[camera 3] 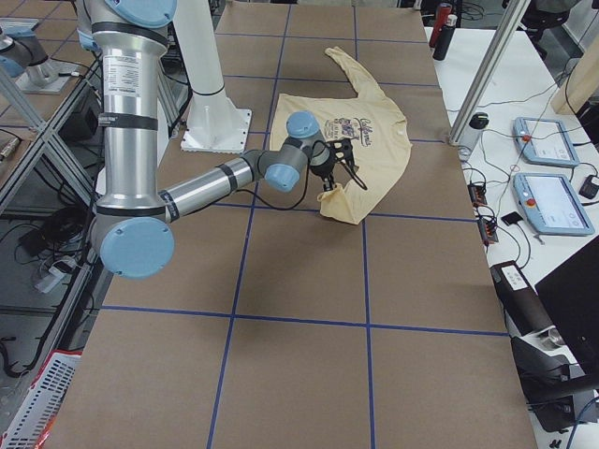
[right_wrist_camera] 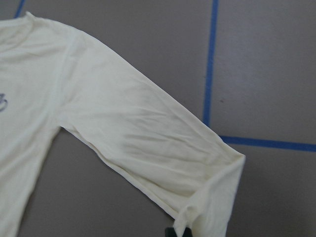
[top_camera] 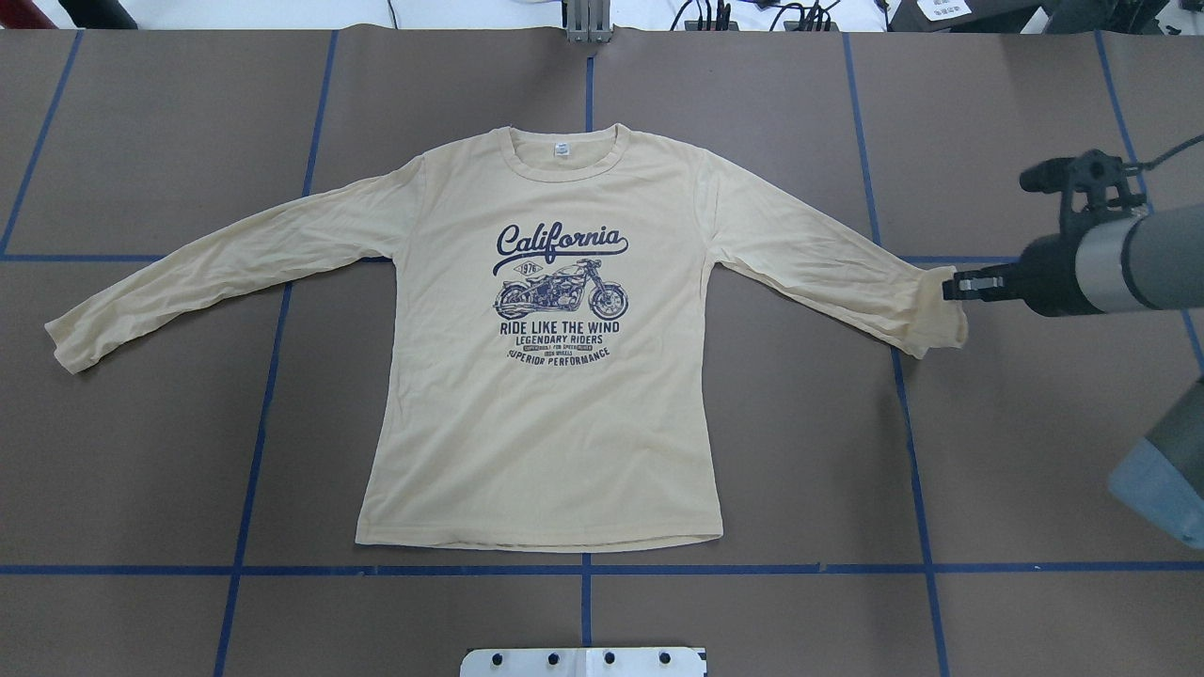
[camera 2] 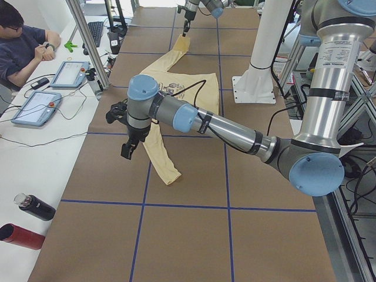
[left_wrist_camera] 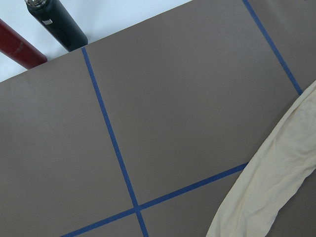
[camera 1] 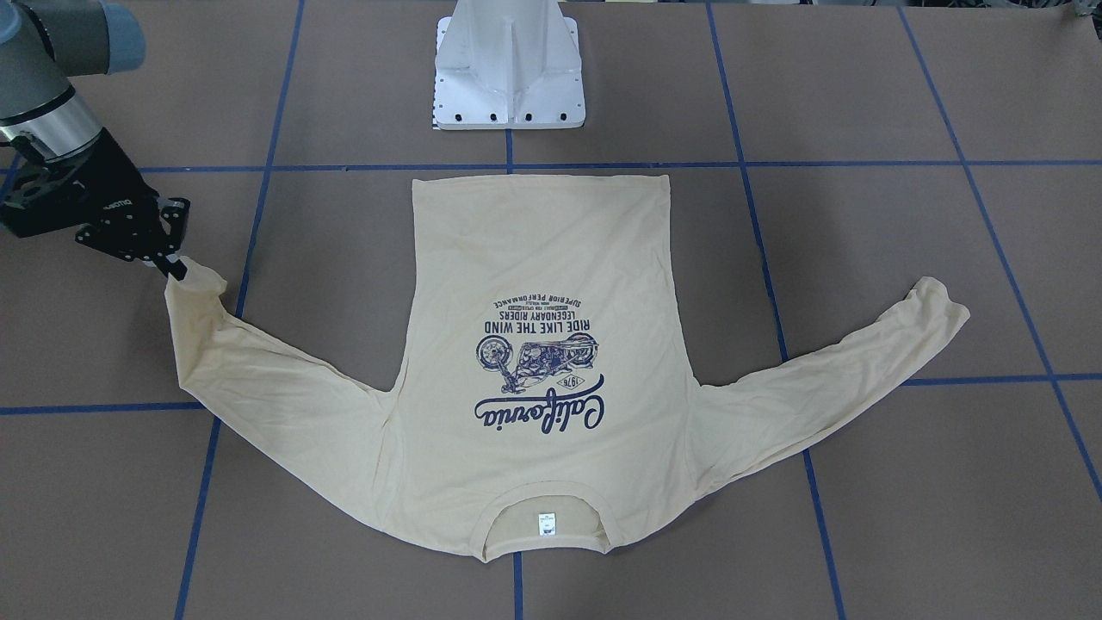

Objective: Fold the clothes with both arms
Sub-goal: 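Carry the grasped sleeve across the shirt body toward the far shoulder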

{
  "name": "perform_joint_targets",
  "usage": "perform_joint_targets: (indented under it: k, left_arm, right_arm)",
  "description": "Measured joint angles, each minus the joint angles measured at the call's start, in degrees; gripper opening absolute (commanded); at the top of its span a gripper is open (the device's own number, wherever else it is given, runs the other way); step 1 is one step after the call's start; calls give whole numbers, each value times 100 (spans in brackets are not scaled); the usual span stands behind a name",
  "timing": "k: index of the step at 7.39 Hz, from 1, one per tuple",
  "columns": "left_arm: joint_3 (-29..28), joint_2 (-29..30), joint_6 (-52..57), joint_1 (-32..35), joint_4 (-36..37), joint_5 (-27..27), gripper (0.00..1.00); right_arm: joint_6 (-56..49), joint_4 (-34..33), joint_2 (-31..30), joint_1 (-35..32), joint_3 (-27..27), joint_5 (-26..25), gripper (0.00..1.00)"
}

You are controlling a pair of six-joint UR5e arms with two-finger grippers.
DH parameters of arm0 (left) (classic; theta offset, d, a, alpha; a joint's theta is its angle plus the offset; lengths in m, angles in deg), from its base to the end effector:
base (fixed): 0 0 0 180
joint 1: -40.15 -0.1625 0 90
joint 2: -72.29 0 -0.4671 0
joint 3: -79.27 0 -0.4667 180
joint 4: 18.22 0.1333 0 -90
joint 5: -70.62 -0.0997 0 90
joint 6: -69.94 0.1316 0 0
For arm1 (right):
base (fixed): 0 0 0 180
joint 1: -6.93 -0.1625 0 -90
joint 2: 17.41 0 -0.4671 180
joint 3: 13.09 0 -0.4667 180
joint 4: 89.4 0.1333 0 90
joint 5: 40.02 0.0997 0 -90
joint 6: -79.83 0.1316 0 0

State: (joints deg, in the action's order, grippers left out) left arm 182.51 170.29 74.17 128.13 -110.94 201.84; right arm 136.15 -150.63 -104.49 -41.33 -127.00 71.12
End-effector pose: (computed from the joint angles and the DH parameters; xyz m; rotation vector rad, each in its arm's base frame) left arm -0.0243 -0.6326 0.5059 0.4142 0.7022 0.2534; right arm -0.3340 -0.5033 0.4054 0.3720 -0.9454 0.0532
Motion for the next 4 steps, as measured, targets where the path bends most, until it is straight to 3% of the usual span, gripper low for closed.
perform_joint_targets:
  k: [2,4]
  left_arm:
    - [2,0,-1,-5,0,0,100]
    - [0,0,-7,-8,0,0,100]
  right_arm:
    - [499,-1649,1744,255,157,-304,0]
    - [1078,-2450,3218,661,856,-917,0]
